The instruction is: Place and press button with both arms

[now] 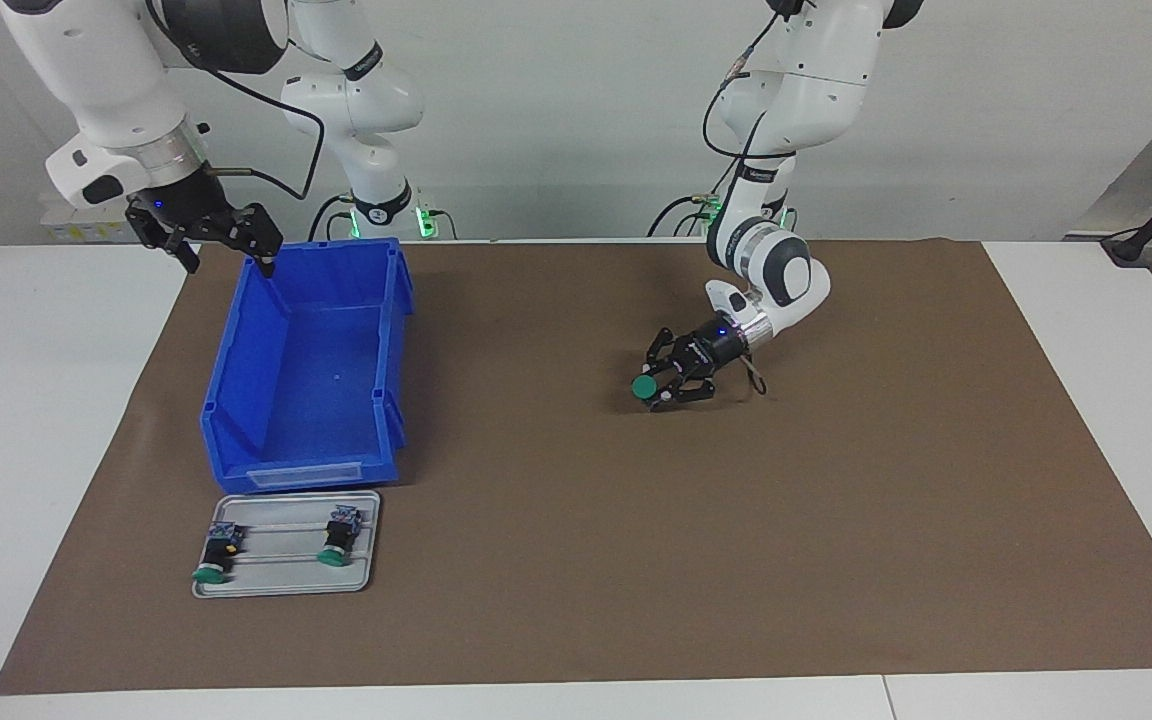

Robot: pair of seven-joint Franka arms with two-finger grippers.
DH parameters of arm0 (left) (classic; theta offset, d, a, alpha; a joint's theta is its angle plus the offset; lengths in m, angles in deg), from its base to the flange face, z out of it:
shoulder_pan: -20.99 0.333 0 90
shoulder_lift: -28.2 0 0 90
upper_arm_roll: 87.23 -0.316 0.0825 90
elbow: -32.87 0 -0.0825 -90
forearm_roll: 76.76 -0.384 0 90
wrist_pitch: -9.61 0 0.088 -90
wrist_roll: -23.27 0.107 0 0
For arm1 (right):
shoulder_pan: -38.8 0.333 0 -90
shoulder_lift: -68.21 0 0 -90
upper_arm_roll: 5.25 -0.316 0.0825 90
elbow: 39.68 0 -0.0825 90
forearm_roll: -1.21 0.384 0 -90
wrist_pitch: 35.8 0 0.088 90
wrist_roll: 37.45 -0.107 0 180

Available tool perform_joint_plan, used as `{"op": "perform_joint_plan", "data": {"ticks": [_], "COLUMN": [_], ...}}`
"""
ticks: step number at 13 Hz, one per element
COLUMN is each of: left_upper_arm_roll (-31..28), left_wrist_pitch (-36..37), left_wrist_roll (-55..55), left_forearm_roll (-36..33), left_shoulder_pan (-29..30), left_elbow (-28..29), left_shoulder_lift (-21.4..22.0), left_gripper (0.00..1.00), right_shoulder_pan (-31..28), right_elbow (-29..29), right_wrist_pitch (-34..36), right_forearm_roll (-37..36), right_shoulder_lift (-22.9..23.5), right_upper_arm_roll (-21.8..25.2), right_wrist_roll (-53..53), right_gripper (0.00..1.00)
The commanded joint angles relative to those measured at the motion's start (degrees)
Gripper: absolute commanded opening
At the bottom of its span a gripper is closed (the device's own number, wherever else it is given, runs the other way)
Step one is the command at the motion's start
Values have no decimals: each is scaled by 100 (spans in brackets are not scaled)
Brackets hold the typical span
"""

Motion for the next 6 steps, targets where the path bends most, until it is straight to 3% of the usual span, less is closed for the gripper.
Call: {"op": "perform_joint_plan", "data": {"ticks": [1, 6], "left_upper_arm_roll": [-96, -113], "left_wrist_pitch": [141, 150], "left_wrist_roll": [137, 137], "left_forearm_roll": [147, 130], "left_shoulder_pan": [-91, -38], "left_elbow": [174, 244], "left_shoulder_lift": [142, 142], "left_gripper": [24, 31], "right_shoulder_pan": [0, 0], "right_elbow": [153, 153], "right_wrist_pitch": [-110, -110], "right_forearm_roll": [-55, -55], "right_shoulder_lift": [-139, -139], "right_upper_arm_roll": [-12, -12], "right_wrist_roll": [-84, -84], "right_gripper": [100, 100]}}
